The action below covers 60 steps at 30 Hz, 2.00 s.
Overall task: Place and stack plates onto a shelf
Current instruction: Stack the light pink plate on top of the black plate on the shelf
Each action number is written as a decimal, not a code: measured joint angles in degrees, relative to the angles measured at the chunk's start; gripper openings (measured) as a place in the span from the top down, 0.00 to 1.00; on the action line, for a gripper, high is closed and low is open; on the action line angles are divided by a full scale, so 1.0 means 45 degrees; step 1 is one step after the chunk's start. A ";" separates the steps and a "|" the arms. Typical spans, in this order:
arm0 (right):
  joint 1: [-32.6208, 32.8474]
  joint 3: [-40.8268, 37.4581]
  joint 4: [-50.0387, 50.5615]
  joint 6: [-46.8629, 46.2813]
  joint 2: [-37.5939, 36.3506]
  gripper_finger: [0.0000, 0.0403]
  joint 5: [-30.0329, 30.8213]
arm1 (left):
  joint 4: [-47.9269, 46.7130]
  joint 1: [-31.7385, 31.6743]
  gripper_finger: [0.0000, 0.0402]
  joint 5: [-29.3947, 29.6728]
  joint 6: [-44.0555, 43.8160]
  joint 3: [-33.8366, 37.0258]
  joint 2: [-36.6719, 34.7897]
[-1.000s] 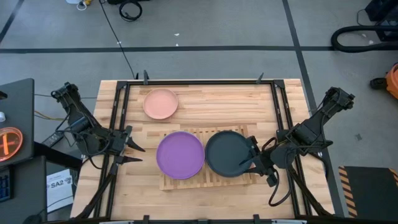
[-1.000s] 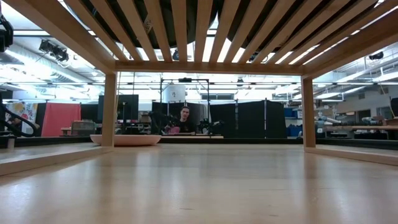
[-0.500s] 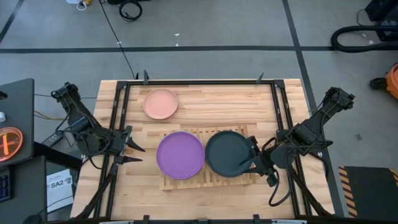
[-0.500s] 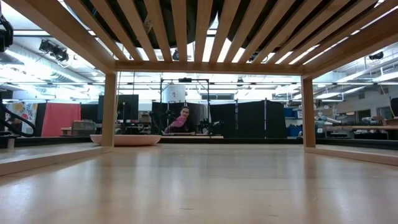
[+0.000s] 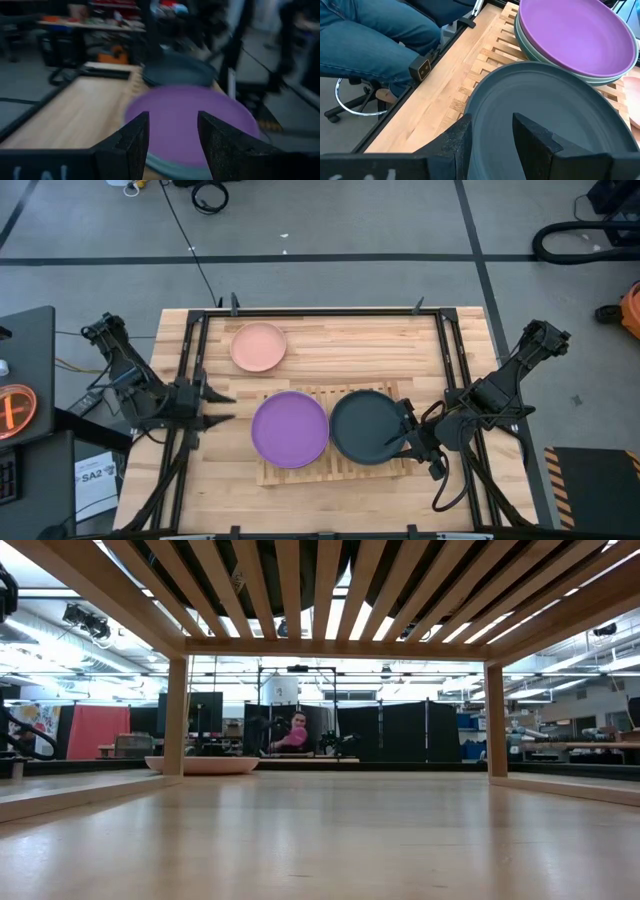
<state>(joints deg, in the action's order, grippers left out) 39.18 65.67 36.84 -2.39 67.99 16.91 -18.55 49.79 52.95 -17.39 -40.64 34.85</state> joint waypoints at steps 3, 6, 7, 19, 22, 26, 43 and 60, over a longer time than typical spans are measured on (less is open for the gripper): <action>0.0000 -0.0001 -0.0005 0.0000 0.0000 0.64 0.0000 | 0.0555 -0.0570 0.57 0.0187 -0.0008 0.0000 -0.0111; 0.0000 -0.0001 -0.0005 0.0005 0.0000 0.64 0.0003 | 0.0663 -0.1360 0.57 -0.0087 -0.0129 0.0000 -0.0365; 0.0000 -0.0001 -0.0007 0.0007 0.0000 0.64 0.0009 | 0.0643 -0.1666 0.57 -0.0226 -0.0326 0.0000 -0.0473; -0.0293 0.0000 -0.0414 0.1009 0.0000 0.64 0.0332 | 0.0597 -0.6326 0.57 -0.3048 -0.1315 0.0000 -0.1695; -0.0514 0.0001 -0.0418 0.1010 0.0000 0.64 0.0331 | 0.0609 -0.7590 0.57 -0.3736 -0.1404 0.0000 -0.1699; -0.0865 -0.0001 -0.0520 0.1308 0.0000 0.64 0.0332 | 0.0645 -0.9464 0.57 -0.4807 -0.1417 0.0000 -0.1526; -0.3091 0.0004 -0.2762 0.2914 0.0000 0.64 0.0333 | 0.0560 -1.8473 0.57 -1.1349 -0.0539 -0.0005 0.2221; -0.5237 0.0004 -0.2754 0.2817 0.0000 0.64 0.0330 | 0.0487 -2.3646 0.57 -1.2063 0.0433 -0.0005 0.7563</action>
<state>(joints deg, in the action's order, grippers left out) 15.61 65.69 24.45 10.28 67.99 18.39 -16.36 -56.62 -1.33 -15.44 -40.66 68.88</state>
